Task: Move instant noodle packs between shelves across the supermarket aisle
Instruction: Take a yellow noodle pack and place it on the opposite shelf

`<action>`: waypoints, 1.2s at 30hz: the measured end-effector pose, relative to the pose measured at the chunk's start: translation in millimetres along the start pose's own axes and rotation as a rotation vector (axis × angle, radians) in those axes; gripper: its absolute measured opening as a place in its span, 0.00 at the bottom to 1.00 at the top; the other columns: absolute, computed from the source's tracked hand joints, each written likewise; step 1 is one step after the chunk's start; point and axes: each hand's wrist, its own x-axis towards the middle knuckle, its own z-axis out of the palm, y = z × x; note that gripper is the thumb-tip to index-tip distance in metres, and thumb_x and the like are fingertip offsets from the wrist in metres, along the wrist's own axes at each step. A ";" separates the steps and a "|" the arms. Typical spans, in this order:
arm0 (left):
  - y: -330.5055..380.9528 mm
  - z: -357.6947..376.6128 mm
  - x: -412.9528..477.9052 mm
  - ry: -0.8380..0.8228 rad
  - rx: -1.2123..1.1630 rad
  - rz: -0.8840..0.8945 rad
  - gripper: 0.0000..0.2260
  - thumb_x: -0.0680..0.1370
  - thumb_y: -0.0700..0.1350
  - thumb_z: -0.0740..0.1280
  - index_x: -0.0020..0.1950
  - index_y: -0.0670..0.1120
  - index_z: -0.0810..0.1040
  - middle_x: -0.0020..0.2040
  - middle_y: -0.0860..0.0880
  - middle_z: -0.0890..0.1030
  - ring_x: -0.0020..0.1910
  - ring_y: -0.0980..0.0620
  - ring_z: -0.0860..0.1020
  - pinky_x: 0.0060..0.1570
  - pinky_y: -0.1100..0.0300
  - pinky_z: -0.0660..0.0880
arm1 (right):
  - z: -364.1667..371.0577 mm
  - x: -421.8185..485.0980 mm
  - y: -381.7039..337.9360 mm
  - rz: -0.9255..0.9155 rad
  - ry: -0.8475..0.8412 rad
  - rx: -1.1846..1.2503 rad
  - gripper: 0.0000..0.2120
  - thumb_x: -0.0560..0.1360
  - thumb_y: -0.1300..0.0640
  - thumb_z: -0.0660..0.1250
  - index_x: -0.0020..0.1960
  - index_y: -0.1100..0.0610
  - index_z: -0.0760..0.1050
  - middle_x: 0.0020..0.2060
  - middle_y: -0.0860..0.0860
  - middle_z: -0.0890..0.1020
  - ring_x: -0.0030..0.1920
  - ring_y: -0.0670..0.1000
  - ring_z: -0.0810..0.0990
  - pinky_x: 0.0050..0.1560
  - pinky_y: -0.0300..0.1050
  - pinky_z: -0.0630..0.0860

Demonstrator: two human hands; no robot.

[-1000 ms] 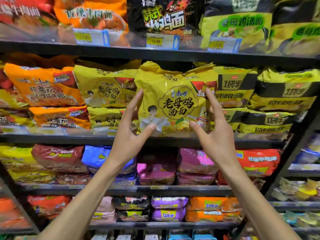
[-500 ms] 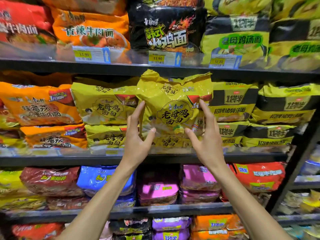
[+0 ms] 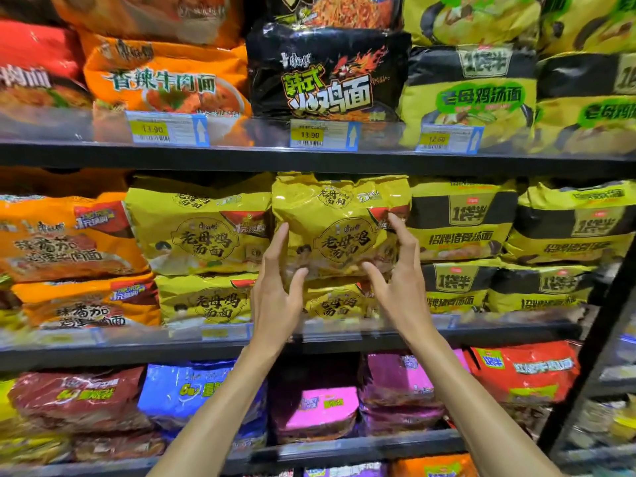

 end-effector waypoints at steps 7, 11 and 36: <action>-7.0 4.4 16.6 -0.093 0.259 -0.052 0.43 0.82 0.47 0.68 0.78 0.71 0.38 0.53 0.49 0.83 0.31 0.62 0.72 0.27 0.69 0.65 | 8.3 12.9 5.5 0.020 0.020 -0.032 0.42 0.76 0.61 0.73 0.79 0.40 0.51 0.74 0.50 0.64 0.70 0.42 0.67 0.60 0.44 0.71; -5.0 7.4 23.4 -0.100 0.316 -0.055 0.38 0.83 0.49 0.66 0.81 0.67 0.42 0.74 0.53 0.74 0.33 0.63 0.72 0.27 0.72 0.65 | 11.9 16.6 7.4 0.057 -0.004 -0.132 0.42 0.78 0.55 0.71 0.79 0.37 0.48 0.77 0.47 0.64 0.74 0.51 0.68 0.56 0.59 0.76; 5.3 8.0 12.0 -0.121 0.317 -0.107 0.41 0.81 0.41 0.65 0.83 0.60 0.41 0.75 0.51 0.61 0.53 0.49 0.79 0.34 0.61 0.75 | 7.9 13.4 1.5 0.056 -0.084 -0.266 0.43 0.79 0.51 0.69 0.81 0.39 0.42 0.74 0.52 0.66 0.70 0.55 0.72 0.45 0.54 0.79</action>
